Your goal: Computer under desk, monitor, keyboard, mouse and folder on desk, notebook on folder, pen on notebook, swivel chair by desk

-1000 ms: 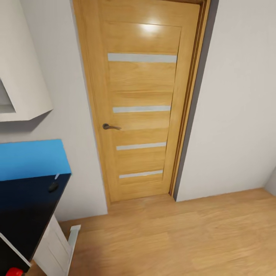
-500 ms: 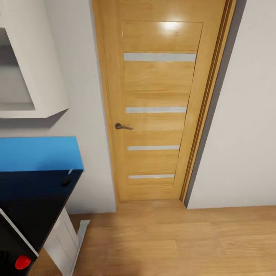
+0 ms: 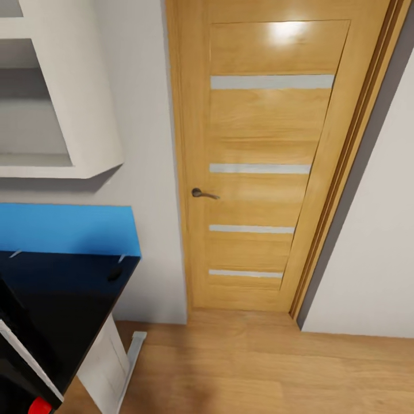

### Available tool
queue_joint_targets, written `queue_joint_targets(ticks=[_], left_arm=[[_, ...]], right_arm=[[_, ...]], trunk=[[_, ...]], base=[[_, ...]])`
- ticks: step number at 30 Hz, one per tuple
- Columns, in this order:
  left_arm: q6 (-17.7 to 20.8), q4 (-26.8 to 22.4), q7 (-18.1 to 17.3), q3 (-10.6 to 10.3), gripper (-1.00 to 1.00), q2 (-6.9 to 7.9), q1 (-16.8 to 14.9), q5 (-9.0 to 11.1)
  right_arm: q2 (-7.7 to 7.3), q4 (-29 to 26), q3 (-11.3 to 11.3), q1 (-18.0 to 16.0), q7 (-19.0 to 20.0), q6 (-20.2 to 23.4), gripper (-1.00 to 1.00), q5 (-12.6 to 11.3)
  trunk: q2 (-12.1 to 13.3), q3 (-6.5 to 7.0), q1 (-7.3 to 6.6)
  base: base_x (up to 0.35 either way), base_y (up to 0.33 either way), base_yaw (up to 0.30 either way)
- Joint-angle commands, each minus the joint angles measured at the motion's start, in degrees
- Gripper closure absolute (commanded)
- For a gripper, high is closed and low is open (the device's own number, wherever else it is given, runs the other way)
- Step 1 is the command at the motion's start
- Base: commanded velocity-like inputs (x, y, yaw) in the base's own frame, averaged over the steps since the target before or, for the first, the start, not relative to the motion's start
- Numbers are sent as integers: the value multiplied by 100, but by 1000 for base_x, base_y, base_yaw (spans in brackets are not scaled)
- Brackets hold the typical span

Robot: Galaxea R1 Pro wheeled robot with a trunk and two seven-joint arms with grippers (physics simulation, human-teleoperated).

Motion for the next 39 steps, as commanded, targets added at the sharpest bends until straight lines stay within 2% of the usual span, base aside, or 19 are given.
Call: queue_joint_targets(ticks=[1, 14, 23, 32, 39], left_arm=[[-9, -6, -8, -13, -100, -1, 1, 32], [14, -6, -7, -13, -100, -1, 1, 41], [27, -6, -5, -13, -100, -1, 1, 41], [27, -6, 0, -13, -100, -1, 1, 41], [-9, -15, 8, -7, -100, 0, 1, 32]], right_arm=[[0, 3, 10, -4, -59, -4, -100, 59], [-17, 1, 7, -4, -50, -35, -100, 57], [-8, 1, 8, -4, -50, -40, -100, 57], [0, 1, 6, -4, -58, -44, -100, 57], [0, 1, 13, -4, -59, -44, -100, 57]], trunk=[[-3, -6, 4], [-3, -6, 4], [-3, -6, 4], [-3, -6, 4], [-3, -6, 4]], base=[[317, -70, 33], [259, -83, 4], [-241, -38, 34], [-291, -83, 258], [-32, -14, 280]])
